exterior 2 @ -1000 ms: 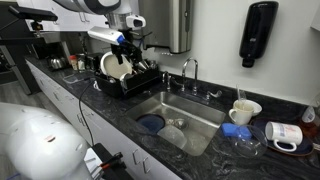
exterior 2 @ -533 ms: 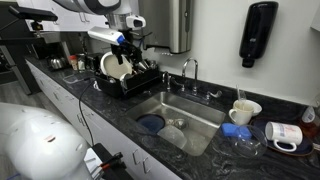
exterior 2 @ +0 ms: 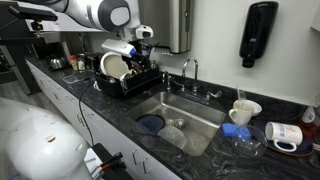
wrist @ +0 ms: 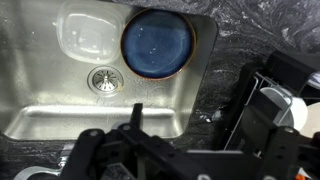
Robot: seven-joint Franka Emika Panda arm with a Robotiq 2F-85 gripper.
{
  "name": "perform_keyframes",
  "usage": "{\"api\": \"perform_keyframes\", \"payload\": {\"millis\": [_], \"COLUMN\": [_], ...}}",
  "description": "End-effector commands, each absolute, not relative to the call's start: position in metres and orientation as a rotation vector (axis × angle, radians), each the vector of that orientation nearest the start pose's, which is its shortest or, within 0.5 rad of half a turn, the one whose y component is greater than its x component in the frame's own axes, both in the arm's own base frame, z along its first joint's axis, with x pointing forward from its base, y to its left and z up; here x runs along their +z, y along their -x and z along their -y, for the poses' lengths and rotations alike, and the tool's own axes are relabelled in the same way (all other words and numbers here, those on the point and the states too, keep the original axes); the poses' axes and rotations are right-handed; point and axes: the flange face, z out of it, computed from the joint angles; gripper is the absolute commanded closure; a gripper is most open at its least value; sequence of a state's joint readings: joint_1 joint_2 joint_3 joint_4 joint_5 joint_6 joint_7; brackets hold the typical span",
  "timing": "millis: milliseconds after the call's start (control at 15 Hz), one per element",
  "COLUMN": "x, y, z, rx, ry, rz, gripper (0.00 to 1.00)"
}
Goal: Use the right faucet handle to open the faucet.
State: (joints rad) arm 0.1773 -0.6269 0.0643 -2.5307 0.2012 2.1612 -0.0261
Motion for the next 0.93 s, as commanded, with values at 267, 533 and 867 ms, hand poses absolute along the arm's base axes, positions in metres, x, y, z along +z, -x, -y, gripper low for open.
{"api": "perform_keyframes", "payload": {"millis": [267, 533, 867], "x": [0.475, 0.470, 0.458], "y": [-0.418, -0.433, -0.461], "z": [-0.100, -0.083, -0.063], "rx": [-0.552, -0.606, -0.599], "ry": [3.019, 3.103, 3.131], "rz": [0.167, 0.117, 0.210], "gripper": [0.00, 0.00, 0.00]}}
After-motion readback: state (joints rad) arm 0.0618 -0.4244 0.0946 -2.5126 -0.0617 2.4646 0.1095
